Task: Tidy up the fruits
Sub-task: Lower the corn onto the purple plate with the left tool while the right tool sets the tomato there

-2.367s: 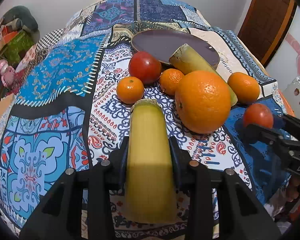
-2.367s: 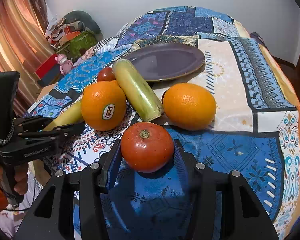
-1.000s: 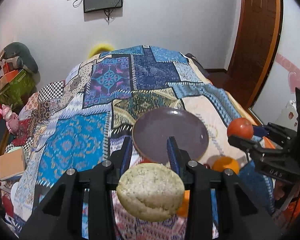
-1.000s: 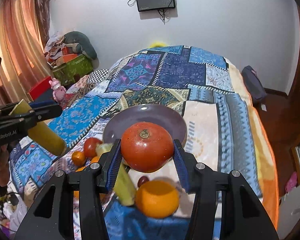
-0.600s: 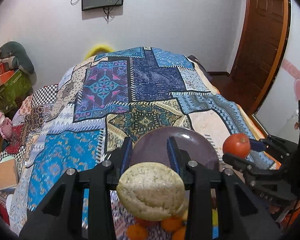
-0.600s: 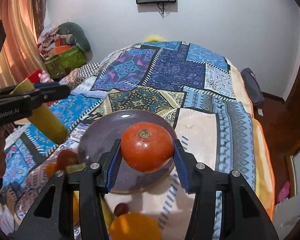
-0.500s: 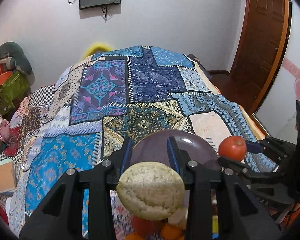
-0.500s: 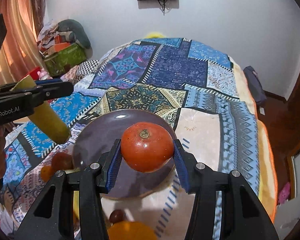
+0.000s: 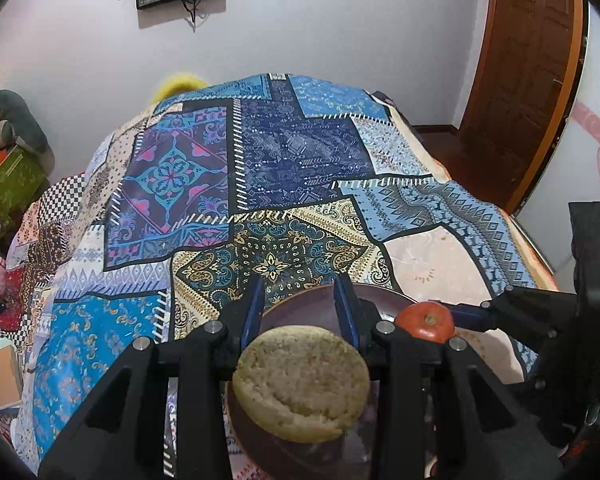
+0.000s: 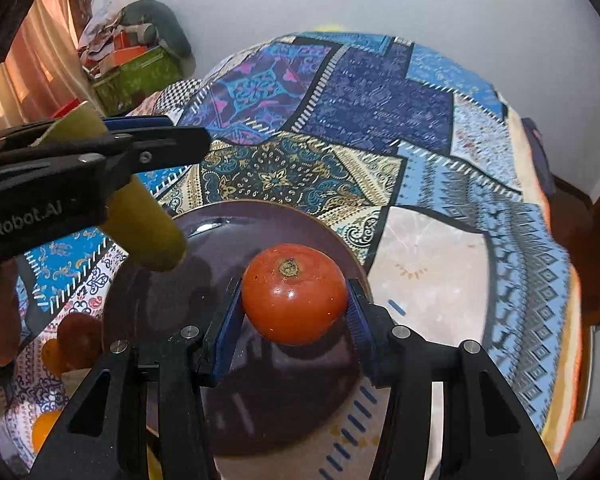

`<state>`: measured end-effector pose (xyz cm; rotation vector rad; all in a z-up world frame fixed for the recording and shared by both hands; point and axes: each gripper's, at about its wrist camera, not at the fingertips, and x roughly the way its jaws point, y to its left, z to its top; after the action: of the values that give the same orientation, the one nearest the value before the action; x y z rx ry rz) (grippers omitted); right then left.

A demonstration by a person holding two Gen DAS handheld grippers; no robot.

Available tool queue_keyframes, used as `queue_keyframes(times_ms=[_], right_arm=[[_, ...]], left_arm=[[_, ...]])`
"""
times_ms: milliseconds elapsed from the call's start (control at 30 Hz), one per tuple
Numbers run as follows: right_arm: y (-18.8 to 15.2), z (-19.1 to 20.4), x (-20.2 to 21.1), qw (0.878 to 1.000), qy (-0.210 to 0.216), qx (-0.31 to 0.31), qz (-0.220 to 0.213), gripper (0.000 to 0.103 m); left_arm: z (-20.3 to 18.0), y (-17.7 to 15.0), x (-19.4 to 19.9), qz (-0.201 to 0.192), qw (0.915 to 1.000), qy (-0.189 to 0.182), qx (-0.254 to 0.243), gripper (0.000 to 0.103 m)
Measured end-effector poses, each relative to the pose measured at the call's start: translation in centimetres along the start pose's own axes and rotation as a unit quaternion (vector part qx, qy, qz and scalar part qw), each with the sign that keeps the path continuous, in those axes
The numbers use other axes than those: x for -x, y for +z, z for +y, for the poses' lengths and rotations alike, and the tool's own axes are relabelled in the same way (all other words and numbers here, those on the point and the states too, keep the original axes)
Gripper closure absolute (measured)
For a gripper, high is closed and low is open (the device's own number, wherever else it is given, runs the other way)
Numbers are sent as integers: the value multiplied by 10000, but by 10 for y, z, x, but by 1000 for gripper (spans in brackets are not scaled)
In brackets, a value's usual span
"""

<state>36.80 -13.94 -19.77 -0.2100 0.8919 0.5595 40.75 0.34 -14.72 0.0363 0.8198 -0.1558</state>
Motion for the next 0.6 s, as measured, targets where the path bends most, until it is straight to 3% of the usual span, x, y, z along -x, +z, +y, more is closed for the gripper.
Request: queue_keyframes(times_ms=[300, 600], right_arm=[[4, -1, -22, 9994, 72, 94, 325, 56], [3, 5, -30, 9988, 94, 184, 453, 56]], left_arm=[[4, -1, -25, 270, 9996, 5, 51, 67], [2, 2, -11, 113, 9999, -3, -121, 70]])
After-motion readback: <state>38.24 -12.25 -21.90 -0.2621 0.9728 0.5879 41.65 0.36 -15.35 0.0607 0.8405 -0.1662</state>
